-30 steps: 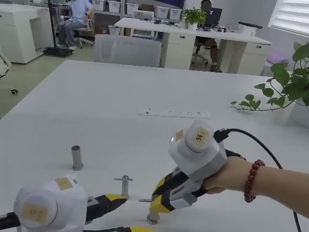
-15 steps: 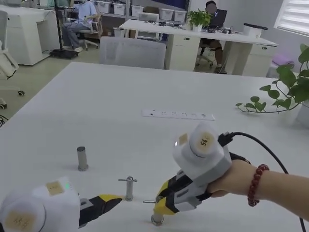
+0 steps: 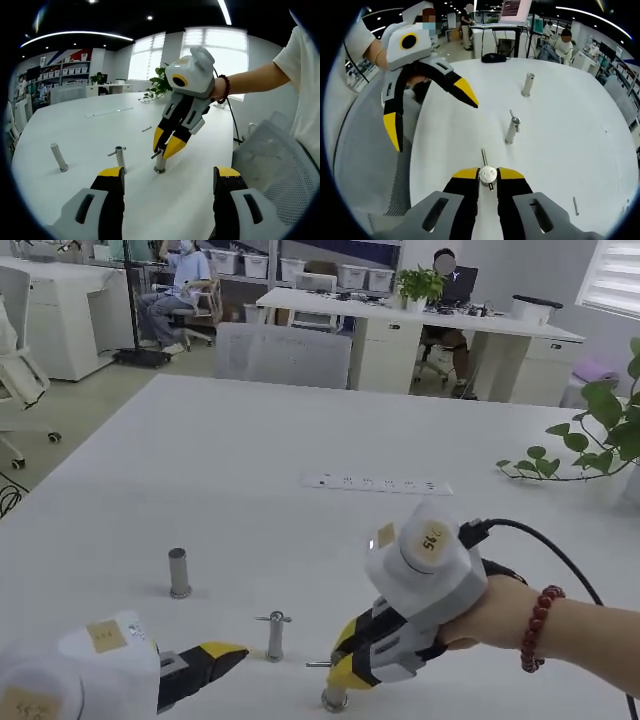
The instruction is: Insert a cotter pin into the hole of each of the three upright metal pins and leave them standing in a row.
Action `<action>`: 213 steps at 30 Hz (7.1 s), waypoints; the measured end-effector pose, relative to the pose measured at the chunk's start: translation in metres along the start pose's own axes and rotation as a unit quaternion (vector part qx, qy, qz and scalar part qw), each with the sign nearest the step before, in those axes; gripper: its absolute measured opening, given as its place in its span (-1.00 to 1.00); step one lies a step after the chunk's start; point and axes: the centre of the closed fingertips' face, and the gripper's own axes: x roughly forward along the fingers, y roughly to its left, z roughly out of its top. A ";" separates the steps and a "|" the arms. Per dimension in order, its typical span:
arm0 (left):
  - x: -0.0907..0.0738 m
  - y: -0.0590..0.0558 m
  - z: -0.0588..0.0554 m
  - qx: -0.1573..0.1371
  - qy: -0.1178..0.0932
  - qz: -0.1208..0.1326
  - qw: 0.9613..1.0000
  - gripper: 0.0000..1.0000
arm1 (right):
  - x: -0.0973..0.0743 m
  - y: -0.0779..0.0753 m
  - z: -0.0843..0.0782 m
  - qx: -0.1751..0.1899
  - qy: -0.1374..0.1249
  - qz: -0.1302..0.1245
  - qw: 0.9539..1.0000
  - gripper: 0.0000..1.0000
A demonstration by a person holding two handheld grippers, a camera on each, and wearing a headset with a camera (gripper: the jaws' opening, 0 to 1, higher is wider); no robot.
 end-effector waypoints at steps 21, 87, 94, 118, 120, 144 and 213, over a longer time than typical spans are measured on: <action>-0.008 0.001 0.000 0.008 -0.003 0.010 1.000 0.57 | -0.002 -0.034 0.005 0.004 0.003 -0.011 1.000 -0.73; -0.014 0.010 0.000 -0.004 0.002 0.019 1.000 0.57 | -0.005 -0.042 0.013 0.045 -0.024 -0.001 0.999 -0.41; -0.018 0.010 0.003 -0.006 -0.001 0.023 1.000 0.58 | -0.015 -0.036 0.014 0.070 -0.039 -0.011 0.997 -0.18; -0.035 0.020 0.009 -0.029 -0.005 0.060 0.998 0.56 | -0.060 -0.012 0.005 0.119 -0.099 -0.057 0.986 0.22; -0.036 0.022 0.010 -0.029 -0.006 0.063 0.998 0.55 | -0.063 -0.009 0.004 0.121 -0.102 -0.062 0.986 0.24; -0.047 0.019 0.002 -0.021 0.014 0.073 0.997 0.54 | -0.092 0.029 -0.015 0.172 -0.150 -0.126 0.966 0.57; -0.030 0.199 0.021 -0.021 0.022 0.218 0.976 -0.25 | -0.112 0.042 -0.038 0.253 -0.207 -0.222 0.918 0.67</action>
